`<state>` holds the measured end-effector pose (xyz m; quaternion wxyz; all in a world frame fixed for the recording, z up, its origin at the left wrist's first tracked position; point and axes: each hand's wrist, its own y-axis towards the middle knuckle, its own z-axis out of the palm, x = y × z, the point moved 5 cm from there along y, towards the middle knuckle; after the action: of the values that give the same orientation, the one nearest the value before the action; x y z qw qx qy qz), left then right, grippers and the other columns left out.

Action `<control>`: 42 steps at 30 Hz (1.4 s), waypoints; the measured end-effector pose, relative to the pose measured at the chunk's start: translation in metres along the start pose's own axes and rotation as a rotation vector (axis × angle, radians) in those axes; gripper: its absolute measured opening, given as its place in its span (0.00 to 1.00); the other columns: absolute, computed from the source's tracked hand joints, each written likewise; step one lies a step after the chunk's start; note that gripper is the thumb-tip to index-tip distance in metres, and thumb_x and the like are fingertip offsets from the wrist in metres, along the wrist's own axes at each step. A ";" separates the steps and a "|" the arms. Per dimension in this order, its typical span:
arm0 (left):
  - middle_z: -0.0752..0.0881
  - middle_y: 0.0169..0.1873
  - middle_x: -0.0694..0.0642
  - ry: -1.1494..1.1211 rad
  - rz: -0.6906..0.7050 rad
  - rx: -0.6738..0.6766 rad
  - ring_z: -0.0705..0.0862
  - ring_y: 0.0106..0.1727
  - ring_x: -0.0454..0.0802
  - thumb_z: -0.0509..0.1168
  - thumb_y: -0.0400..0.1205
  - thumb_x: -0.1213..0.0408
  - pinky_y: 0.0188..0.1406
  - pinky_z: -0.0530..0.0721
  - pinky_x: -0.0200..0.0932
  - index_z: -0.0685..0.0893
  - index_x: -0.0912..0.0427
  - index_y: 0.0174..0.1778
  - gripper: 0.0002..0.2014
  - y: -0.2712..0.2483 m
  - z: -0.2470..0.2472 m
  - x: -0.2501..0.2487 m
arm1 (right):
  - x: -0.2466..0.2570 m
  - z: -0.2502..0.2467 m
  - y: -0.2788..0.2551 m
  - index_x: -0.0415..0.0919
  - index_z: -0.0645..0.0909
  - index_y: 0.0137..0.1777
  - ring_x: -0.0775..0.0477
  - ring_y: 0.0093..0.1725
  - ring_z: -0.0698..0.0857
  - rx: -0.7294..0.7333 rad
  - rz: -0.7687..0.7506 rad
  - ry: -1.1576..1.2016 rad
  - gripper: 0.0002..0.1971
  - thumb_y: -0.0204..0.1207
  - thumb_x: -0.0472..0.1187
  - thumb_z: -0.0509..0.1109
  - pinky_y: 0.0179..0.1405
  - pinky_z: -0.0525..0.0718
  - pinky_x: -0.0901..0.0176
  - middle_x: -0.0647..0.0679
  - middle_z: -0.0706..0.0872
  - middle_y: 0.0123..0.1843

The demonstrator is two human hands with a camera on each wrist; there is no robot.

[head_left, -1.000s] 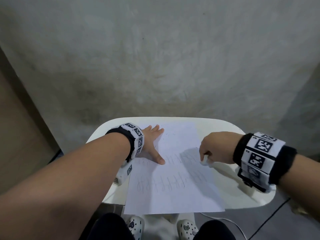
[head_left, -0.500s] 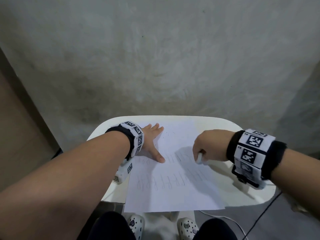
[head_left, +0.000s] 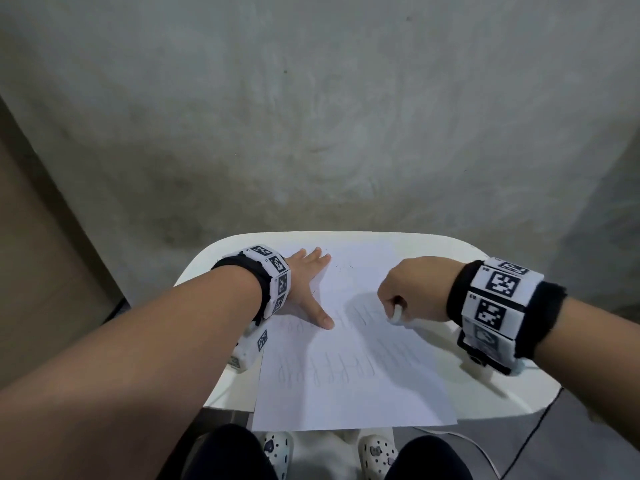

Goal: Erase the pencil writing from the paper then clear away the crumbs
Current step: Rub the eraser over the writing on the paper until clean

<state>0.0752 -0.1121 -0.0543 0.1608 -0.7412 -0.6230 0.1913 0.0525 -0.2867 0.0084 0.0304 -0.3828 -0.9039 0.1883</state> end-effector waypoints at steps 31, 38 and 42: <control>0.31 0.83 0.45 0.009 -0.003 0.002 0.32 0.84 0.48 0.71 0.66 0.30 0.84 0.44 0.60 0.31 0.48 0.83 0.65 -0.004 -0.001 -0.003 | 0.014 -0.008 0.002 0.52 0.86 0.42 0.53 0.42 0.80 0.096 -0.014 0.025 0.07 0.70 0.37 0.73 0.45 0.80 0.59 0.58 0.83 0.38; 0.31 0.83 0.45 0.017 -0.003 0.011 0.32 0.84 0.48 0.71 0.65 0.29 0.84 0.43 0.60 0.30 0.48 0.83 0.65 -0.005 -0.001 -0.004 | 0.015 -0.016 0.029 0.51 0.86 0.46 0.50 0.43 0.79 -0.092 0.009 0.050 0.07 0.70 0.39 0.74 0.42 0.75 0.61 0.57 0.79 0.37; 0.30 0.83 0.45 0.019 -0.004 0.021 0.31 0.84 0.48 0.71 0.65 0.29 0.84 0.44 0.61 0.30 0.48 0.83 0.66 -0.004 -0.001 -0.005 | 0.010 -0.004 0.000 0.48 0.87 0.45 0.53 0.43 0.79 0.028 0.009 0.064 0.08 0.70 0.35 0.73 0.44 0.80 0.60 0.58 0.82 0.38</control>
<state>0.0716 -0.1162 -0.0514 0.1750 -0.7399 -0.6210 0.1905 0.0465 -0.2780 0.0113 0.0637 -0.3923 -0.8980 0.1886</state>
